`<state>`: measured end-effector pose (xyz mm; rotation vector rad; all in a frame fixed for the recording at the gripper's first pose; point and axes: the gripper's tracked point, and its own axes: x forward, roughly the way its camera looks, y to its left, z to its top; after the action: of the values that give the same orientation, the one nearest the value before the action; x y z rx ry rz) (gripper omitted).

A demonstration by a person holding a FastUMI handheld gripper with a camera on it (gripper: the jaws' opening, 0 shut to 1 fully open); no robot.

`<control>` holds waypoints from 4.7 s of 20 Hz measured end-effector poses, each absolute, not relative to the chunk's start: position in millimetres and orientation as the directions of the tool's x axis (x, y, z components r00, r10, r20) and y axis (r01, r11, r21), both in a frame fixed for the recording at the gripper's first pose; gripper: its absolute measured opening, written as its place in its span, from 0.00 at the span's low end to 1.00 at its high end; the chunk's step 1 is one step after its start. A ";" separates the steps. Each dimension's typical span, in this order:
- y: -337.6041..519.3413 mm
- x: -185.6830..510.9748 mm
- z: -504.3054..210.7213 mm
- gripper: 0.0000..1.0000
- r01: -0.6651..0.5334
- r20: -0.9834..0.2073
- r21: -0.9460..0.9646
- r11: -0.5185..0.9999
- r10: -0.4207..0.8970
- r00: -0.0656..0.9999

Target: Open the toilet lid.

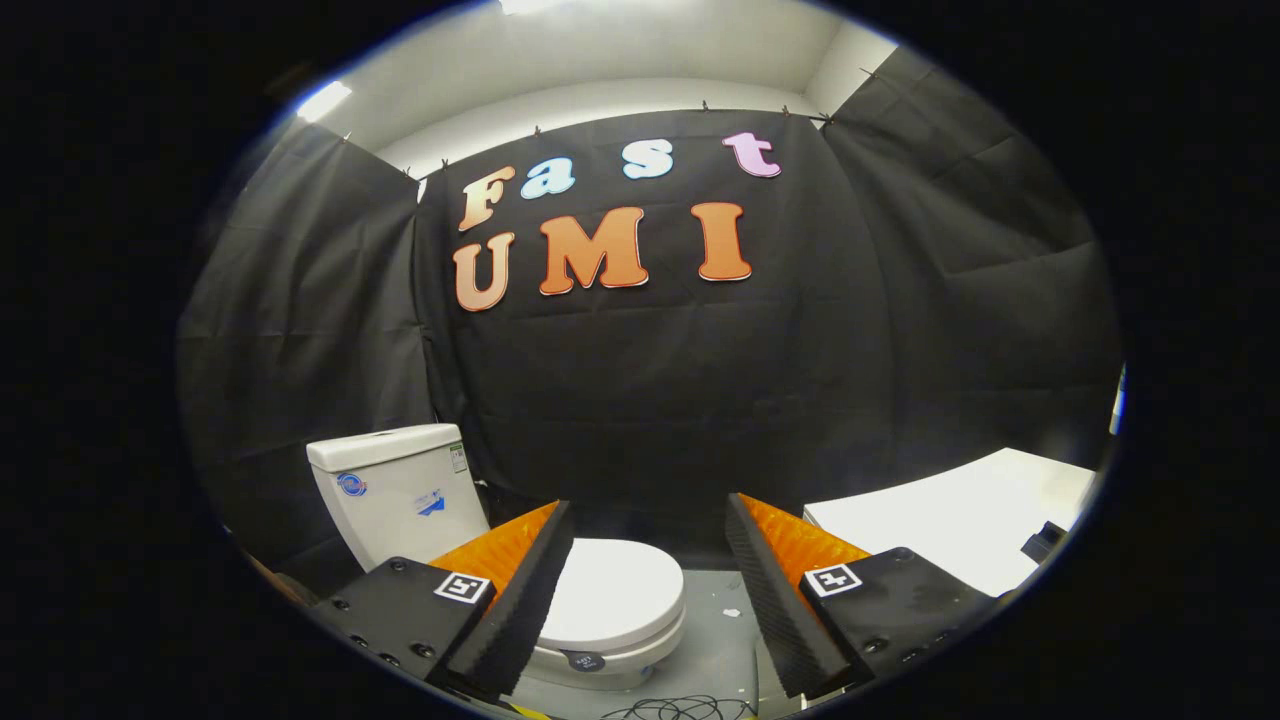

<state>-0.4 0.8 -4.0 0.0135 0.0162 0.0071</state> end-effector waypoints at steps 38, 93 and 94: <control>46.8 17.9 -322.7 0.99 0.278 -0.513 0.725 0.630 0.224 0.829; 82.9 69.2 -383.7 0.08 0.358 -0.408 0.913 0.197 0.438 0.801; 82.3 68.6 -385.1 0.08 0.350 -0.431 0.900 0.258 0.418 0.799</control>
<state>68.6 82.3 -385.1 1.3410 0.6961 0.0513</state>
